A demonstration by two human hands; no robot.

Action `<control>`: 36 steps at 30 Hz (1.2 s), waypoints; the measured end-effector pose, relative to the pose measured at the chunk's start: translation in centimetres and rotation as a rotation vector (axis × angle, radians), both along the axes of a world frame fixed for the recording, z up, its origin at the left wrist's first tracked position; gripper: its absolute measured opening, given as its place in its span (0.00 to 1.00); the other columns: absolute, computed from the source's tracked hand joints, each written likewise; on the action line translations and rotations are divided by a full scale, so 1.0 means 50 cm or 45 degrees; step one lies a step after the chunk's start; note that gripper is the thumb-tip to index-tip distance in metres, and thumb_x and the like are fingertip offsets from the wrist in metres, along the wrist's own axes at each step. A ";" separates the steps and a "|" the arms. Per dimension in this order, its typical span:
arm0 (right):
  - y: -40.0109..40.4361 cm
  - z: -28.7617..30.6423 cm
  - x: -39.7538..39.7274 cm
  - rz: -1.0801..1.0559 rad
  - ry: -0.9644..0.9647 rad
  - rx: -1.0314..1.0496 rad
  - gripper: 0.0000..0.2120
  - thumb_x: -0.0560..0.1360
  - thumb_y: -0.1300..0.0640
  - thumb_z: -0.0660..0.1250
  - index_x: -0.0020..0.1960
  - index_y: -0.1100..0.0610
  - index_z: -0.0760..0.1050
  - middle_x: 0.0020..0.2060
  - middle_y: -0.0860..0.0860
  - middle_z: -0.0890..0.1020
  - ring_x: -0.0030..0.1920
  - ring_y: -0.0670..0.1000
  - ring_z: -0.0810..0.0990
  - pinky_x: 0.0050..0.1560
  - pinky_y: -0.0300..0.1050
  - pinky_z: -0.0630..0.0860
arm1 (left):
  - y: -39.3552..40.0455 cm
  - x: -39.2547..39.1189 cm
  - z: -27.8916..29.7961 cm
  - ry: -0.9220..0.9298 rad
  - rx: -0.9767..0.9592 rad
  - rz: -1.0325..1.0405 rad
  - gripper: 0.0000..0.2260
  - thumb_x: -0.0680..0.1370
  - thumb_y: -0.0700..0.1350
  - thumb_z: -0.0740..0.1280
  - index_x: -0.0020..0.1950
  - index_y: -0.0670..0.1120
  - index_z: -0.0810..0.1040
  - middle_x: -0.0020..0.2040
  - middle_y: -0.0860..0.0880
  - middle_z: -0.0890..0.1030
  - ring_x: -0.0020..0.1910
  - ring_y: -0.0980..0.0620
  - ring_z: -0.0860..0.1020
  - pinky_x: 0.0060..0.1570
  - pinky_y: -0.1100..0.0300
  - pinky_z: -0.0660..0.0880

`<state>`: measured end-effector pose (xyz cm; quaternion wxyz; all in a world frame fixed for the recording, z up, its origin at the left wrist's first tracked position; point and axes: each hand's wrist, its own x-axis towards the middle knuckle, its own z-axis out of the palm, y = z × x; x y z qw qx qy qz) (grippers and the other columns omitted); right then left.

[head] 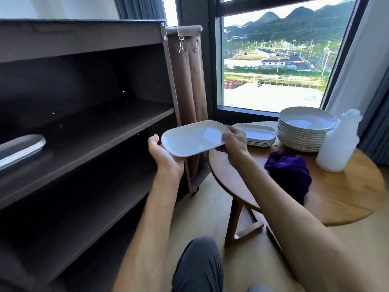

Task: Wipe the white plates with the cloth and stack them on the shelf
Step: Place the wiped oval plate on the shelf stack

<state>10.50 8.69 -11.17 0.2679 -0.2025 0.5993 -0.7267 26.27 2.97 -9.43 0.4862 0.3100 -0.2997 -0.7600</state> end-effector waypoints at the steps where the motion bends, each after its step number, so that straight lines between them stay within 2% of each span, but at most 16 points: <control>1: -0.018 0.005 0.023 -0.054 -0.020 -0.015 0.17 0.71 0.68 0.57 0.50 0.53 0.79 0.47 0.55 0.81 0.49 0.57 0.81 0.43 0.56 0.85 | -0.002 0.022 0.004 -0.055 -0.053 0.104 0.22 0.81 0.58 0.55 0.54 0.43 0.79 0.50 0.42 0.84 0.54 0.40 0.82 0.52 0.49 0.78; 3: -0.053 0.014 0.074 -0.122 -0.074 -0.042 0.21 0.69 0.65 0.58 0.58 0.53 0.78 0.52 0.54 0.81 0.53 0.57 0.82 0.51 0.58 0.84 | 0.006 0.077 0.013 -0.138 -0.247 0.321 0.20 0.79 0.56 0.60 0.61 0.43 0.77 0.58 0.45 0.83 0.59 0.46 0.82 0.53 0.50 0.80; 4: -0.067 0.019 0.097 -0.138 -0.122 -0.069 0.20 0.71 0.65 0.59 0.62 0.55 0.75 0.53 0.54 0.80 0.52 0.55 0.81 0.48 0.56 0.85 | 0.011 0.101 0.014 -0.212 -0.404 0.395 0.19 0.78 0.54 0.62 0.63 0.44 0.76 0.61 0.47 0.82 0.60 0.50 0.81 0.55 0.52 0.80; 6: -0.099 0.031 0.147 -0.110 -0.182 -0.107 0.15 0.76 0.66 0.59 0.62 0.57 0.71 0.53 0.54 0.78 0.49 0.52 0.80 0.37 0.46 0.84 | 0.009 0.158 0.006 -0.432 -0.725 0.467 0.20 0.78 0.51 0.68 0.69 0.47 0.75 0.64 0.52 0.79 0.63 0.57 0.78 0.62 0.57 0.78; 9: -0.144 0.056 0.226 0.007 -0.270 -0.183 0.12 0.78 0.66 0.59 0.60 0.58 0.70 0.56 0.56 0.78 0.52 0.55 0.81 0.32 0.41 0.80 | -0.023 0.245 -0.006 -0.676 -0.988 0.452 0.34 0.76 0.45 0.75 0.79 0.50 0.65 0.74 0.53 0.72 0.72 0.58 0.72 0.69 0.64 0.71; 11: -0.173 0.072 0.281 0.073 -0.289 -0.215 0.11 0.78 0.65 0.59 0.59 0.58 0.70 0.55 0.55 0.78 0.50 0.53 0.81 0.32 0.41 0.80 | -0.047 0.301 -0.004 -0.806 -1.053 0.519 0.40 0.74 0.45 0.77 0.82 0.50 0.60 0.76 0.53 0.70 0.74 0.58 0.69 0.74 0.61 0.66; 16: -0.245 0.094 0.395 0.310 -0.228 -0.236 0.07 0.81 0.62 0.61 0.59 0.59 0.70 0.53 0.52 0.75 0.52 0.50 0.78 0.35 0.42 0.82 | -0.102 0.423 0.010 -1.002 -1.033 0.776 0.42 0.74 0.48 0.78 0.83 0.50 0.59 0.79 0.51 0.67 0.77 0.56 0.65 0.77 0.58 0.60; 19: -0.300 0.102 0.449 0.481 -0.214 -0.196 0.09 0.82 0.59 0.62 0.61 0.59 0.69 0.57 0.54 0.73 0.51 0.50 0.77 0.39 0.44 0.84 | -0.140 0.476 0.012 -1.064 -0.988 0.923 0.42 0.74 0.49 0.78 0.82 0.49 0.60 0.78 0.50 0.69 0.78 0.52 0.65 0.79 0.49 0.61; 21: -0.341 0.111 0.486 0.570 -0.199 -0.187 0.11 0.82 0.57 0.64 0.63 0.59 0.69 0.59 0.56 0.73 0.51 0.50 0.77 0.40 0.43 0.83 | -0.169 0.510 0.018 -1.089 -0.925 1.023 0.41 0.73 0.48 0.78 0.82 0.50 0.61 0.77 0.50 0.71 0.77 0.52 0.67 0.78 0.48 0.63; 24: -0.415 0.123 0.532 0.687 -0.136 -0.160 0.15 0.81 0.55 0.66 0.66 0.58 0.69 0.61 0.56 0.73 0.55 0.52 0.77 0.43 0.44 0.83 | -0.218 0.548 0.033 -1.095 -0.808 1.139 0.41 0.72 0.45 0.80 0.81 0.50 0.63 0.74 0.50 0.74 0.73 0.54 0.70 0.73 0.61 0.65; 26: -0.463 0.128 0.560 0.765 -0.070 -0.107 0.20 0.81 0.51 0.67 0.69 0.55 0.69 0.61 0.53 0.74 0.58 0.53 0.77 0.51 0.49 0.83 | -0.252 0.569 0.039 -1.112 -0.731 1.168 0.43 0.71 0.43 0.80 0.81 0.51 0.63 0.72 0.49 0.76 0.69 0.58 0.72 0.66 0.69 0.64; 27: -0.489 0.130 0.574 0.799 -0.027 -0.085 0.21 0.80 0.48 0.67 0.70 0.54 0.69 0.61 0.52 0.74 0.58 0.53 0.76 0.56 0.51 0.81 | -0.268 0.581 0.043 -1.127 -0.689 1.175 0.44 0.71 0.42 0.81 0.82 0.52 0.62 0.71 0.49 0.76 0.69 0.57 0.72 0.66 0.68 0.65; 29: -0.534 0.132 0.600 0.841 0.076 -0.070 0.24 0.78 0.45 0.69 0.70 0.52 0.70 0.62 0.51 0.77 0.59 0.52 0.76 0.61 0.51 0.77 | -0.290 0.600 0.051 -1.185 -0.601 1.177 0.44 0.72 0.43 0.80 0.83 0.54 0.60 0.73 0.49 0.74 0.72 0.50 0.70 0.70 0.60 0.66; 32: -0.599 0.129 0.647 0.927 0.156 -0.061 0.28 0.77 0.45 0.70 0.73 0.55 0.69 0.62 0.51 0.77 0.61 0.53 0.74 0.59 0.46 0.68 | -0.321 0.627 0.057 -1.258 -0.463 1.219 0.42 0.75 0.45 0.77 0.83 0.56 0.57 0.78 0.50 0.68 0.77 0.46 0.62 0.74 0.52 0.60; 36: -0.661 0.106 0.695 1.049 0.188 -0.008 0.28 0.74 0.47 0.75 0.70 0.56 0.72 0.61 0.53 0.80 0.64 0.55 0.77 0.62 0.46 0.72 | -0.367 0.661 0.067 -1.366 -0.348 1.272 0.43 0.74 0.44 0.78 0.83 0.55 0.57 0.77 0.48 0.71 0.76 0.44 0.66 0.75 0.50 0.64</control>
